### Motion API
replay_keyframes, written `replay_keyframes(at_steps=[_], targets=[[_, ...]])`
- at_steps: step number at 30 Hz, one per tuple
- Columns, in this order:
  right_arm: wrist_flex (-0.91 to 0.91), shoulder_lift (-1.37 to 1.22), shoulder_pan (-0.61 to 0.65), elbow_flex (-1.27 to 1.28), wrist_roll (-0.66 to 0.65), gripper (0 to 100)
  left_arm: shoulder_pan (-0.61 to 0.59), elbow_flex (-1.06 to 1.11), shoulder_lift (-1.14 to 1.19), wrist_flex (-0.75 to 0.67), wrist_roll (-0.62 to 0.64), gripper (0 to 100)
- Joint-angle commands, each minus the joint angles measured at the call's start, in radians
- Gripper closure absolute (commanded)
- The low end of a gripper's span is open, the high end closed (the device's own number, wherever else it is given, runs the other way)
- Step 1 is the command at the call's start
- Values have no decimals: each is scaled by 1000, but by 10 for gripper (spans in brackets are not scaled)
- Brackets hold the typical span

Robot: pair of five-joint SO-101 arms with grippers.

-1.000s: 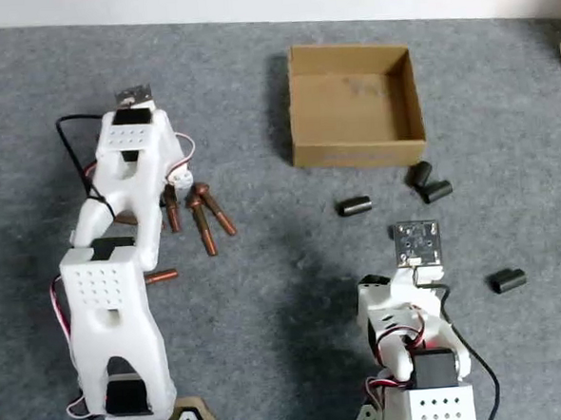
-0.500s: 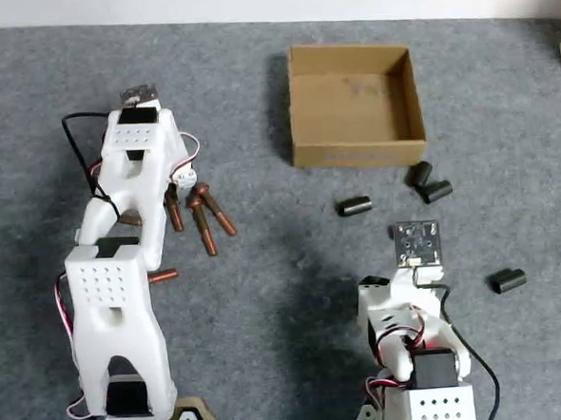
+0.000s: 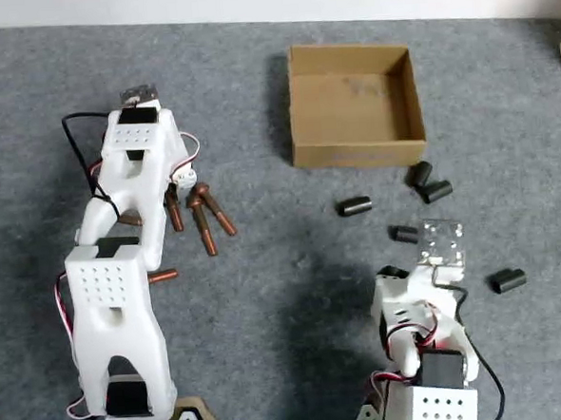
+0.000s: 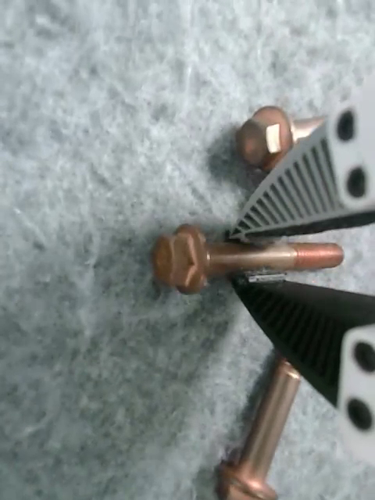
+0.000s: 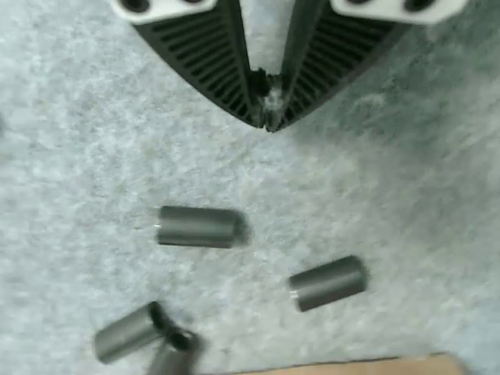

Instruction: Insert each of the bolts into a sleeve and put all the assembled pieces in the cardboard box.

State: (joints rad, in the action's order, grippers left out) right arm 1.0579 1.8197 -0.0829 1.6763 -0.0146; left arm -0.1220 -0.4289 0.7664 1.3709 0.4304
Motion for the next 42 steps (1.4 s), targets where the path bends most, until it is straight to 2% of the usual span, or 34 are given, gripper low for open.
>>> replay_keyframes(at_steps=[1,6,16,32,36,42], targets=[[-1,7,-107,61,49,995,15,-5,13,12,3,995],[45,7,-191,-10,186,995,33,-4,13,12,3,995],[45,5,-308,-16,186,995,35,-4,13,12,3,995],[41,-8,-288,-16,183,995,35,-2,13,12,3,995],[-12,-150,-292,-74,149,995,35,-2,13,12,3,995],[-27,-526,-303,-308,147,995,35,-2,13,12,3,995]])
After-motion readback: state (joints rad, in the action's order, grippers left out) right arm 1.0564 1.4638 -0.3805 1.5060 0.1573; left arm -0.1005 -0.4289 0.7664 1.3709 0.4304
